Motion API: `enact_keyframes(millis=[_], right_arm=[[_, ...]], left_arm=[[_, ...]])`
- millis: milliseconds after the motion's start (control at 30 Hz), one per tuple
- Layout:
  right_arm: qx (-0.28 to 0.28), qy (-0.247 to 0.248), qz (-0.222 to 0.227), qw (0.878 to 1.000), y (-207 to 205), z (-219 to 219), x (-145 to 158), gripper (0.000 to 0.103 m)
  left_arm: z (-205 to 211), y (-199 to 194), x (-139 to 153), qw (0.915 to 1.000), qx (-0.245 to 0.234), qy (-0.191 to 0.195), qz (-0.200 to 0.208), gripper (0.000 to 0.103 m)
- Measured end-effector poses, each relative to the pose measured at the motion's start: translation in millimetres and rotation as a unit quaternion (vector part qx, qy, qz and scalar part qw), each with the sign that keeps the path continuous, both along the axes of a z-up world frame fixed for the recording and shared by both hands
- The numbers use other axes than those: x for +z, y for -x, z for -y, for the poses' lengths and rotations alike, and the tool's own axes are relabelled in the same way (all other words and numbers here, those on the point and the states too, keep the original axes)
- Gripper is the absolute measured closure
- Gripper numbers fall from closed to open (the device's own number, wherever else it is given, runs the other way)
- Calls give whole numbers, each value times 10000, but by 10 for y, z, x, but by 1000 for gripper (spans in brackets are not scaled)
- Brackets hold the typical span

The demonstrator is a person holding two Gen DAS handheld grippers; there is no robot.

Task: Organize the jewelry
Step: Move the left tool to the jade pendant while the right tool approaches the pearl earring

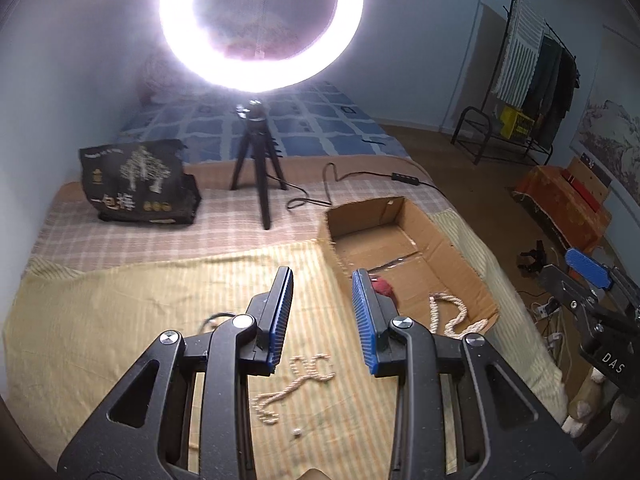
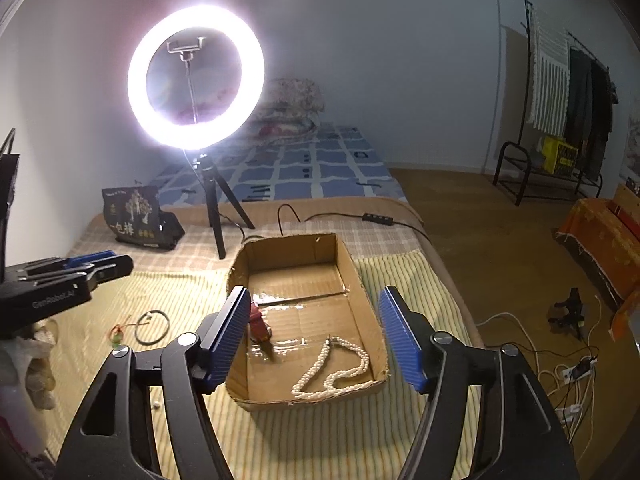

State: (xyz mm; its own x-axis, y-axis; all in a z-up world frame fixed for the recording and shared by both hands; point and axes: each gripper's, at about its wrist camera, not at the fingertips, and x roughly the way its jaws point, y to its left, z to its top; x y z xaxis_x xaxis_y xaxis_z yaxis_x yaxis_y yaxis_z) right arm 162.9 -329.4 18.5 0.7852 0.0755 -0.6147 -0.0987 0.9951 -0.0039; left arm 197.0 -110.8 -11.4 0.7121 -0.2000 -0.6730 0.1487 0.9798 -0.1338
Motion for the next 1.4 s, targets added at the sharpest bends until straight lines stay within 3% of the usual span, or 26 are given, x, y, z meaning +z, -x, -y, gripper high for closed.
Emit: enact_keyframes(millis=[133,267,500,733,1067,1400], right_arm=[[100,50,-38,9999,52,-165,-37,32],[262,32,-116,9996,76,-358,-101,26],[669,232,-413,9966,90,-763,-268,21],[1068,45,-878,9904,183,-1069,-569,21],[1665,313,-1059,9798,364,-1414,-1045,21],[2149,549,-1646,9611,325,-1584,-1391,21]], left_arm=[[-249,66,34,9998,152,-115,28,73],[-533,126,29,9993,348,-154,61,50],[-954,273,-107,9975,512,-484,-23,49],[-1405,338,-311,9952,780,-474,-346,49],[-1775,212,-674,9921,839,169,-919,49],[-1668,116,-1036,9870,526,326,-1480,49]])
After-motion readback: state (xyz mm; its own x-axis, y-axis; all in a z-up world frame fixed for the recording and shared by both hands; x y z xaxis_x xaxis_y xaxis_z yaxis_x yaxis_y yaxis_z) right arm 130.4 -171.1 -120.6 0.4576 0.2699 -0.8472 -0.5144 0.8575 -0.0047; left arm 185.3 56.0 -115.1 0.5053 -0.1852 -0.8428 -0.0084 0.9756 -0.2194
